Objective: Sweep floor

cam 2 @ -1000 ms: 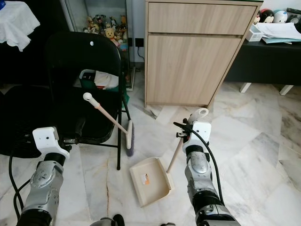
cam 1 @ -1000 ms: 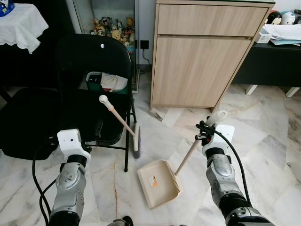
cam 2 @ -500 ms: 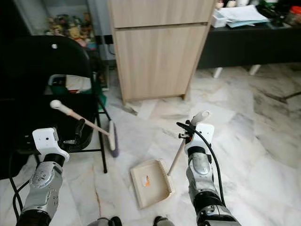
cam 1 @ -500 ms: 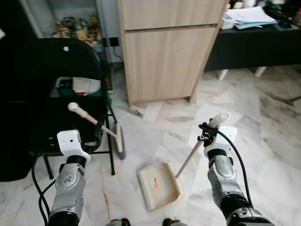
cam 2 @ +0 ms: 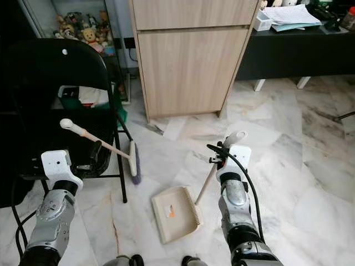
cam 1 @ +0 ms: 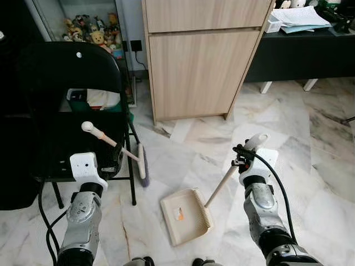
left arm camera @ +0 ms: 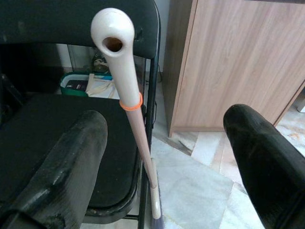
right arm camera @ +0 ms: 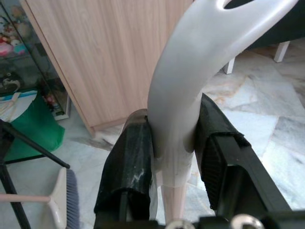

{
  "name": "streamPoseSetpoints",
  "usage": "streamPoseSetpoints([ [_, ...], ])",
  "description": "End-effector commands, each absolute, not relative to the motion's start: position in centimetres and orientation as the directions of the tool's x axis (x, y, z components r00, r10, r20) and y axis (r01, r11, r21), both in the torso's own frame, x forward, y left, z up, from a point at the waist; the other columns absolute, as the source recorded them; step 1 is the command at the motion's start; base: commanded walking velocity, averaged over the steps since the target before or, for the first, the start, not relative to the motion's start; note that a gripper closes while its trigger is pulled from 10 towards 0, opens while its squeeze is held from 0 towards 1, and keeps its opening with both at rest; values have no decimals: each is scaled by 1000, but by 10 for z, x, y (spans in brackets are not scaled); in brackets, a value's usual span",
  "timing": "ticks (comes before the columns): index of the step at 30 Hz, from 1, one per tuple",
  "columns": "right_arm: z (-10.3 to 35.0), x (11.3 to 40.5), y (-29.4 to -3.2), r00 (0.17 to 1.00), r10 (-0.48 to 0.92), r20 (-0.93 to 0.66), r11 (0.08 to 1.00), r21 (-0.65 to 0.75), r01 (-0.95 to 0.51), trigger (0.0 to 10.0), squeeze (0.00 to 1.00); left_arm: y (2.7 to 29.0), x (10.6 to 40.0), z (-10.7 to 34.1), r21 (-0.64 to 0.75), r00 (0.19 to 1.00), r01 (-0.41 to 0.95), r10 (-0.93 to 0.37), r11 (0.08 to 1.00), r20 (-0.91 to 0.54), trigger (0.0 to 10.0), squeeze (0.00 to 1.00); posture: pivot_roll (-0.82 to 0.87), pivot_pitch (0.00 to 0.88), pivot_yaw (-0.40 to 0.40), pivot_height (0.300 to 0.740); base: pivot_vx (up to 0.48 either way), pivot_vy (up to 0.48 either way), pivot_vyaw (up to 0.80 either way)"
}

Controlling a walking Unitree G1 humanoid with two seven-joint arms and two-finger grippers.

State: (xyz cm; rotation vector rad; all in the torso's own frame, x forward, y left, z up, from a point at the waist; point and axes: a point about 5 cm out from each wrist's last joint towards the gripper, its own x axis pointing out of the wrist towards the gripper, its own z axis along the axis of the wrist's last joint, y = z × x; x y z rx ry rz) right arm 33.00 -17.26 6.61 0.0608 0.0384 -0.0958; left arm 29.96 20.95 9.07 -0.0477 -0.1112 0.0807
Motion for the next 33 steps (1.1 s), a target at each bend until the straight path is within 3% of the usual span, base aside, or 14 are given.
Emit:
streamPoseSetpoints([
  [1,68,330,-174,995,-99,-22,994,53,100,10000,0,213,296,83,-62,993,-91,95,994,72,10000,0,-38,162,-25,740,0,0,0],
  [33,69,330,-174,995,-94,-21,994,52,95,10000,0,221,293,83,-66,987,-136,141,989,73,10000,0,-38,162,-28,740,0,0,0],
])
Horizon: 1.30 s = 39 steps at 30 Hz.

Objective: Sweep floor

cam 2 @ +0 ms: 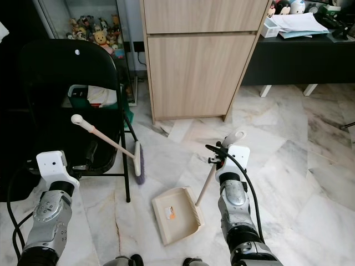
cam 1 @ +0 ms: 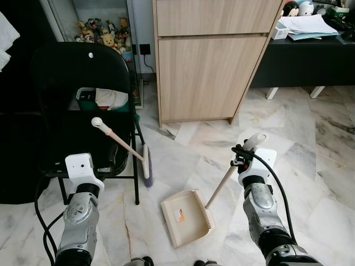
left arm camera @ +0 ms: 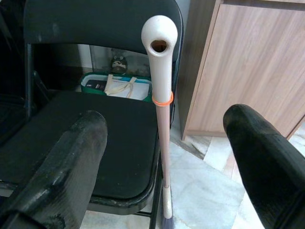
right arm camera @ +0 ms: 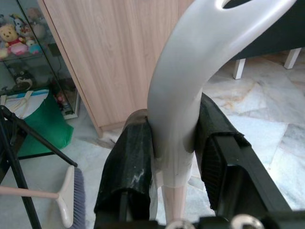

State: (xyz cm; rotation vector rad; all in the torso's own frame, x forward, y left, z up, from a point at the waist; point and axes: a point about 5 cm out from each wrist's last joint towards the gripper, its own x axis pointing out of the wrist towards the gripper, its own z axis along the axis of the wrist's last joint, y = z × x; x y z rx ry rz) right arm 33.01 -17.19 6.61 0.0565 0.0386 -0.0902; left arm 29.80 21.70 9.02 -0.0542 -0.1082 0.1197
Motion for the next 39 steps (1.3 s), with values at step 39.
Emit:
streamPoseSetpoints([
  [39,67,328,-177,996,-85,-19,995,41,86,10000,0,234,268,62,9,999,-54,53,999,10,10000,0,-44,145,-27,740,0,0,0],
])
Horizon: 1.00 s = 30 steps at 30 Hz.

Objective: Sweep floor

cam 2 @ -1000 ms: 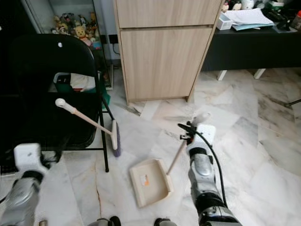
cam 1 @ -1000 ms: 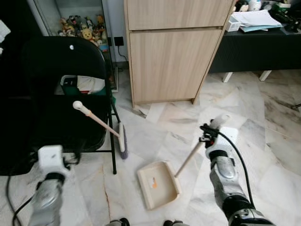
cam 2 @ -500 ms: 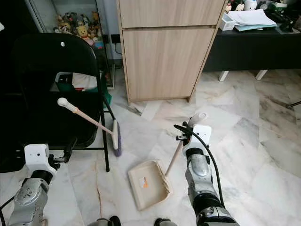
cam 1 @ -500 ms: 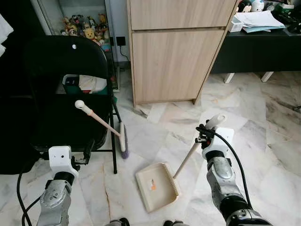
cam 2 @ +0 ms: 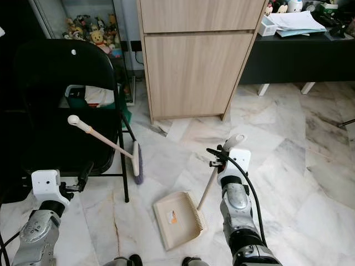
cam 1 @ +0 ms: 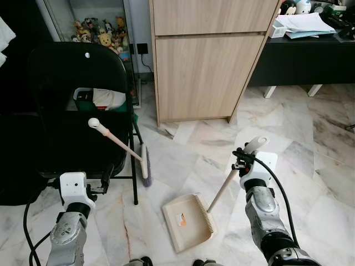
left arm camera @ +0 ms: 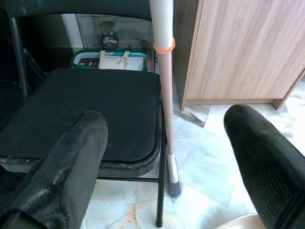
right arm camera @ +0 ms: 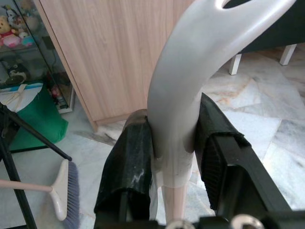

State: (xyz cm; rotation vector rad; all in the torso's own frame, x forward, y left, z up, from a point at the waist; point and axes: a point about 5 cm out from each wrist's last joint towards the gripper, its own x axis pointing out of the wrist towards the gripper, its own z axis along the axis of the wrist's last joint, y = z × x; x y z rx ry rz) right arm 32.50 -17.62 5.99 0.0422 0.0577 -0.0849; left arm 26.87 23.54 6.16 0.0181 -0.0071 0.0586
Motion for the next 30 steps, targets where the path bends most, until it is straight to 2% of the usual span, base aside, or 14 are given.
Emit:
streamPoseSetpoints([
  [1,67,328,-177,996,-85,-19,995,42,85,10000,0,234,268,62,8,999,-52,52,999,12,10000,0,-45,145,-27,740,255,0,0],
  [30,68,329,-178,996,-92,-19,995,42,93,10000,0,235,270,62,19,998,-61,61,998,5,10000,0,-49,160,-27,740,290,0,0],
])
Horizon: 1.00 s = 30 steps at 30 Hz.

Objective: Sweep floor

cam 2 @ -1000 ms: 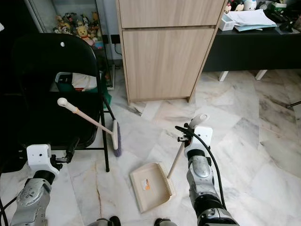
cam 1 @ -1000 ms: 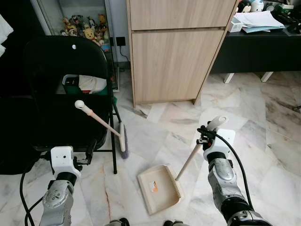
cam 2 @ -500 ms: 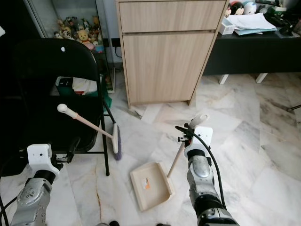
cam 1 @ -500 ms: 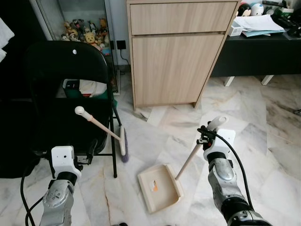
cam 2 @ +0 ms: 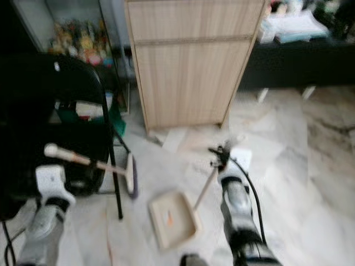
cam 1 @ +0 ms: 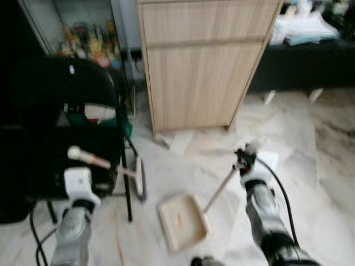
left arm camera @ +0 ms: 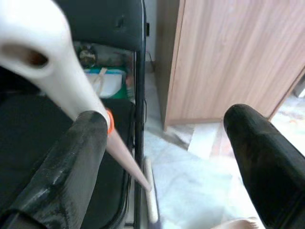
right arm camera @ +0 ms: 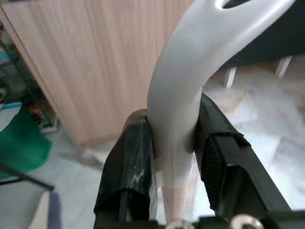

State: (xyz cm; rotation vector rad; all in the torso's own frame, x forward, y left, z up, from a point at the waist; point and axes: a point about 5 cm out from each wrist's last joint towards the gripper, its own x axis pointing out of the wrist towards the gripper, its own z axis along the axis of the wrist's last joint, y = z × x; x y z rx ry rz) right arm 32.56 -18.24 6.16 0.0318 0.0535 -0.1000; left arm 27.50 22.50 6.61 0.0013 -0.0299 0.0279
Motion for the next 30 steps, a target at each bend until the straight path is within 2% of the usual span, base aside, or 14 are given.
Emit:
streamPoseSetpoints([
  [1,68,328,-178,996,-93,-19,995,42,93,10000,0,235,270,62,23,998,-66,66,998,1,10000,0,-49,160,-27,740,0,0,0],
  [25,66,326,-179,996,-91,-23,995,41,92,10000,0,238,268,53,43,992,-115,117,992,-40,10000,0,-56,164,-26,740,0,0,0],
  [30,65,326,-178,996,-88,-24,995,40,89,10000,0,241,269,51,40,984,-172,174,984,-48,10000,0,-57,163,-26,740,0,0,0],
])
